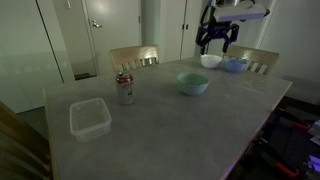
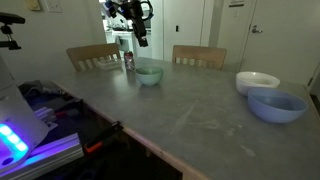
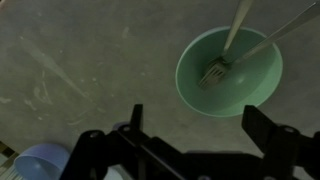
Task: Move the green bowl backwards
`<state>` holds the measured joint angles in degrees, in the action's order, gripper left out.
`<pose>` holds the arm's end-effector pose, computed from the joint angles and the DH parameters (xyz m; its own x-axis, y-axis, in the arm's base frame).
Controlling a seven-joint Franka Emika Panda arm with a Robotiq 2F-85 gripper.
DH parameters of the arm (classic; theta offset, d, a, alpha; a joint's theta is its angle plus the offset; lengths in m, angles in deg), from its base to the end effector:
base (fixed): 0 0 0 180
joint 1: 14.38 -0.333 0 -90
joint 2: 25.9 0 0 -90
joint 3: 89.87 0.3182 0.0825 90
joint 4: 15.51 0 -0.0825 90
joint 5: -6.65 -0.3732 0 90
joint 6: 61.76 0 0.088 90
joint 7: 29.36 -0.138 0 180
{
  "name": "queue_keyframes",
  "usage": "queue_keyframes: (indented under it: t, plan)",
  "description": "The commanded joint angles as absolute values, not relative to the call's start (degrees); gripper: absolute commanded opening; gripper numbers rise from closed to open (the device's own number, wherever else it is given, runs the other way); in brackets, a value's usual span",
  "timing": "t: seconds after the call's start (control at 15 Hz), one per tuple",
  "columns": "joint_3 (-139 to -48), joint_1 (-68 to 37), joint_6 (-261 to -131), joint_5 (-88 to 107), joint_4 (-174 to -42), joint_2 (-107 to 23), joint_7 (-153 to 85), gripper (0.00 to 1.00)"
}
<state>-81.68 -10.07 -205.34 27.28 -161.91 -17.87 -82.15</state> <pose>0.4468 0.0252 0.3059 0.8250 -0.5159 0.2309 -0.5494 -0.8279 0.1131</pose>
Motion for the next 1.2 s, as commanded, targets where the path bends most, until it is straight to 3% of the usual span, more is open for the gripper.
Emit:
queue_keyframes:
  t: [0.0,0.6,1.13]
  plan:
    - [-83.7,-10.7,-207.4,25.3,-161.1,-22.7,-82.5,1.0]
    - [-85.8,-13.1,-207.6,23.1,-162.9,-24.4,-83.9,1.0]
    - [-88.7,-12.6,-206.5,-9.4,-159.3,-28.5,-67.6,1.0]
